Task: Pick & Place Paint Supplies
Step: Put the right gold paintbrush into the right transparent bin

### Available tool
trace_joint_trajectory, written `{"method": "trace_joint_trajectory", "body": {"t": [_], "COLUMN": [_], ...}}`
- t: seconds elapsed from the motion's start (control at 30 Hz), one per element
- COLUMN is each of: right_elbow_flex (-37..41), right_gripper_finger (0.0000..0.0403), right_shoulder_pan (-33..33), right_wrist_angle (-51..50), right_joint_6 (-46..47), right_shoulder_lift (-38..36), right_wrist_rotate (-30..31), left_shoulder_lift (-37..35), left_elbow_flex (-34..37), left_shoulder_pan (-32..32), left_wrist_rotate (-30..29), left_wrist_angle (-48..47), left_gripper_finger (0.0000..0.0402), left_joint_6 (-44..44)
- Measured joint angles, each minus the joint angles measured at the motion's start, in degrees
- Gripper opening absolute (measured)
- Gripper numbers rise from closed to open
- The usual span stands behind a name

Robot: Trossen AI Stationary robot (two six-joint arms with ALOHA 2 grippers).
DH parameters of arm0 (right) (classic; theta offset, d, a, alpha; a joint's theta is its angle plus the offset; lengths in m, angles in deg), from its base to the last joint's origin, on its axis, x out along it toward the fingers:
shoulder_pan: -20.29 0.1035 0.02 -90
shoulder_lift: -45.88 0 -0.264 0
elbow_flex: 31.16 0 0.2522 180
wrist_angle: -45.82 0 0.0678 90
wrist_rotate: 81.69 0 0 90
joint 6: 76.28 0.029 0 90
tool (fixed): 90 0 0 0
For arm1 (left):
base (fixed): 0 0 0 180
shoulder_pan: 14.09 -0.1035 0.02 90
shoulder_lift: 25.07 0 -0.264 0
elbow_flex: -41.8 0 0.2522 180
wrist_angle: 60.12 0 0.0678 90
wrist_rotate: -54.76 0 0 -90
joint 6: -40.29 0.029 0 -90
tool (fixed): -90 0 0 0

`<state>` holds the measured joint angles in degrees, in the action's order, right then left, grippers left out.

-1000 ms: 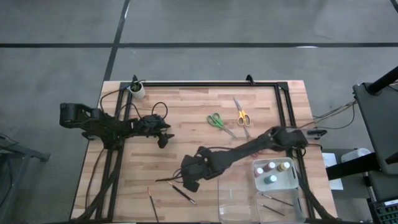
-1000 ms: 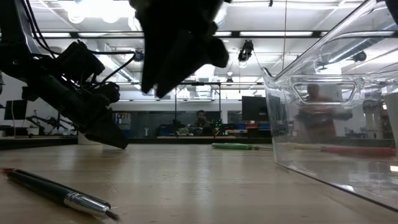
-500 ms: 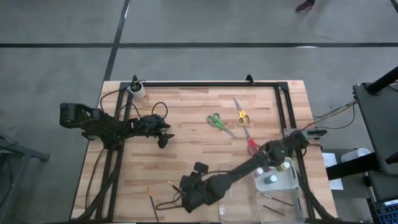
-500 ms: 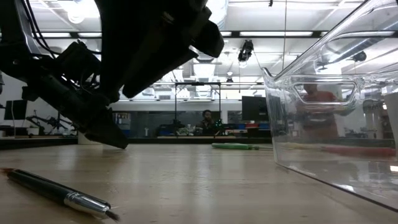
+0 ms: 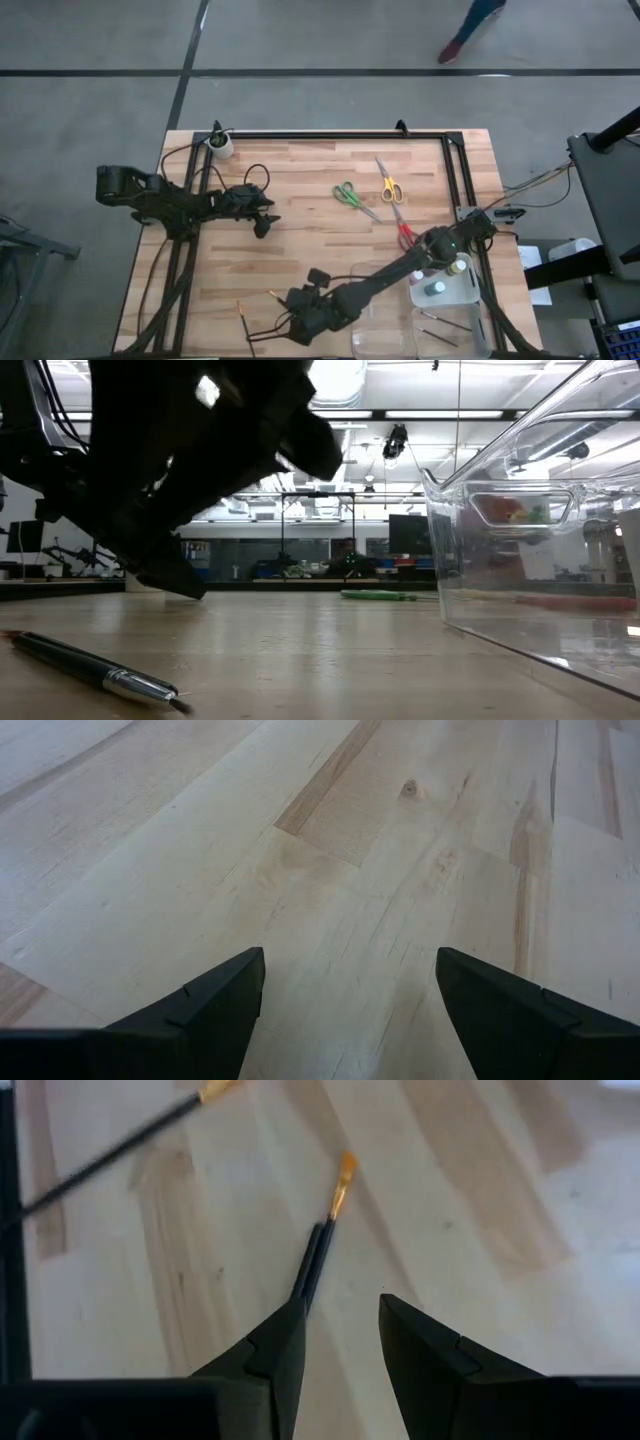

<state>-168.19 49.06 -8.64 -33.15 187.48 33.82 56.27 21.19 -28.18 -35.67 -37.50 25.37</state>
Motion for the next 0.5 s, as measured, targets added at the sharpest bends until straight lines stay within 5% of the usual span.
{"method": "trace_joint_trajectory", "body": {"t": [0.5], "right_elbow_flex": [7.78], "right_gripper_finger": [0.0123], "right_shoulder_pan": [-0.01], "right_wrist_angle": [13.18], "right_joint_6": [-1.46], "right_shoulder_lift": [0.0], "right_wrist_rotate": [-4.8], "left_shoulder_lift": [0.0], "left_elbow_flex": [0.02], "left_shoulder_pan": [-0.02], "left_wrist_rotate": [0.0], "left_wrist_angle": [0.0], "left_gripper_finger": [0.0304], "left_joint_6": [0.0]}}
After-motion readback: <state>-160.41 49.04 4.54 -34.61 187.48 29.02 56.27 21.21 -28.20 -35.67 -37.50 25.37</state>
